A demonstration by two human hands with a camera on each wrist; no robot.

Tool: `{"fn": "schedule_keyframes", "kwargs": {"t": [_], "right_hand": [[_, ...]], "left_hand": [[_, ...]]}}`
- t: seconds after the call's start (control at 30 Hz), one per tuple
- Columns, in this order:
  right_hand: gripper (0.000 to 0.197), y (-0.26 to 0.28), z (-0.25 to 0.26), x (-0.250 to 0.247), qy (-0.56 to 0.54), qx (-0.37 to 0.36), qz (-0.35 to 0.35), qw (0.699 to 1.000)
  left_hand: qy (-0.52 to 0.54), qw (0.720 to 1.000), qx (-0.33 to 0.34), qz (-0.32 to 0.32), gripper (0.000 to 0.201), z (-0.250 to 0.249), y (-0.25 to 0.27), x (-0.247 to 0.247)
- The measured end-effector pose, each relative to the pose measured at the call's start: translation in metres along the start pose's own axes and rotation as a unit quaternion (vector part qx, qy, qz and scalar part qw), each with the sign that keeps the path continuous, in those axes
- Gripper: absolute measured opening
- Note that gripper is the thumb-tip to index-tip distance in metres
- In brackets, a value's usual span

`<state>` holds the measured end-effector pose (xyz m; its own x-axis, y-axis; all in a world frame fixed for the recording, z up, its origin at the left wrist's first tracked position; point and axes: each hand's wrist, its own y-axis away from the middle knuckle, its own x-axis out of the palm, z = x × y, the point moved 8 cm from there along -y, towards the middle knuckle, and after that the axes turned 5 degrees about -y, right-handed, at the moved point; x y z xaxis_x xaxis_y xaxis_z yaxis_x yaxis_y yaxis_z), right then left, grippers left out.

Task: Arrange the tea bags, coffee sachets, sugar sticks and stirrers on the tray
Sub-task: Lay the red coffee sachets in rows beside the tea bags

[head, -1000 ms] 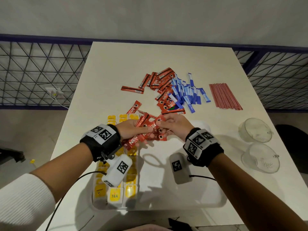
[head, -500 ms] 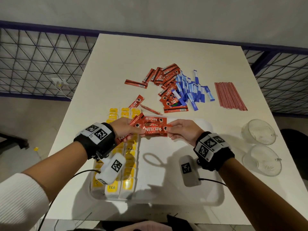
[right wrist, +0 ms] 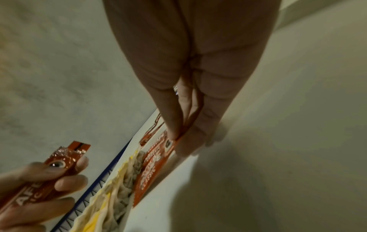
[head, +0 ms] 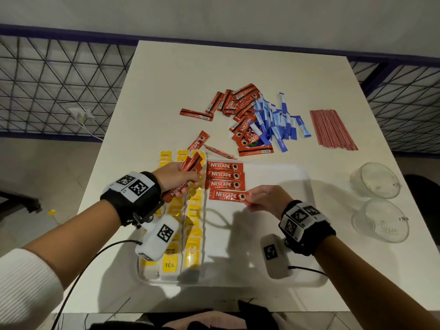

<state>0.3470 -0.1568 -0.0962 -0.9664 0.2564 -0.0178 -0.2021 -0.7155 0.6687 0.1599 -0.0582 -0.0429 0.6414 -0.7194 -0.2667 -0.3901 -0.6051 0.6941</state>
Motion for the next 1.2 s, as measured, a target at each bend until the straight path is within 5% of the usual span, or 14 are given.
{"fn": "schedule_keyframes", "kwargs": {"t": [0.53, 1.2], "right_hand": [[0.022, -0.007, 0.008, 0.009, 0.193, 0.057, -0.06, 0.978], [0.025, -0.006, 0.004, 0.004, 0.235, 0.078, -0.087, 0.965]], "left_hand": [[0.006, 0.999, 0.013, 0.04, 0.011, 0.006, -0.024, -0.005], [0.043, 0.998, 0.016, 0.042, 0.018, 0.006, -0.023, -0.002]]}}
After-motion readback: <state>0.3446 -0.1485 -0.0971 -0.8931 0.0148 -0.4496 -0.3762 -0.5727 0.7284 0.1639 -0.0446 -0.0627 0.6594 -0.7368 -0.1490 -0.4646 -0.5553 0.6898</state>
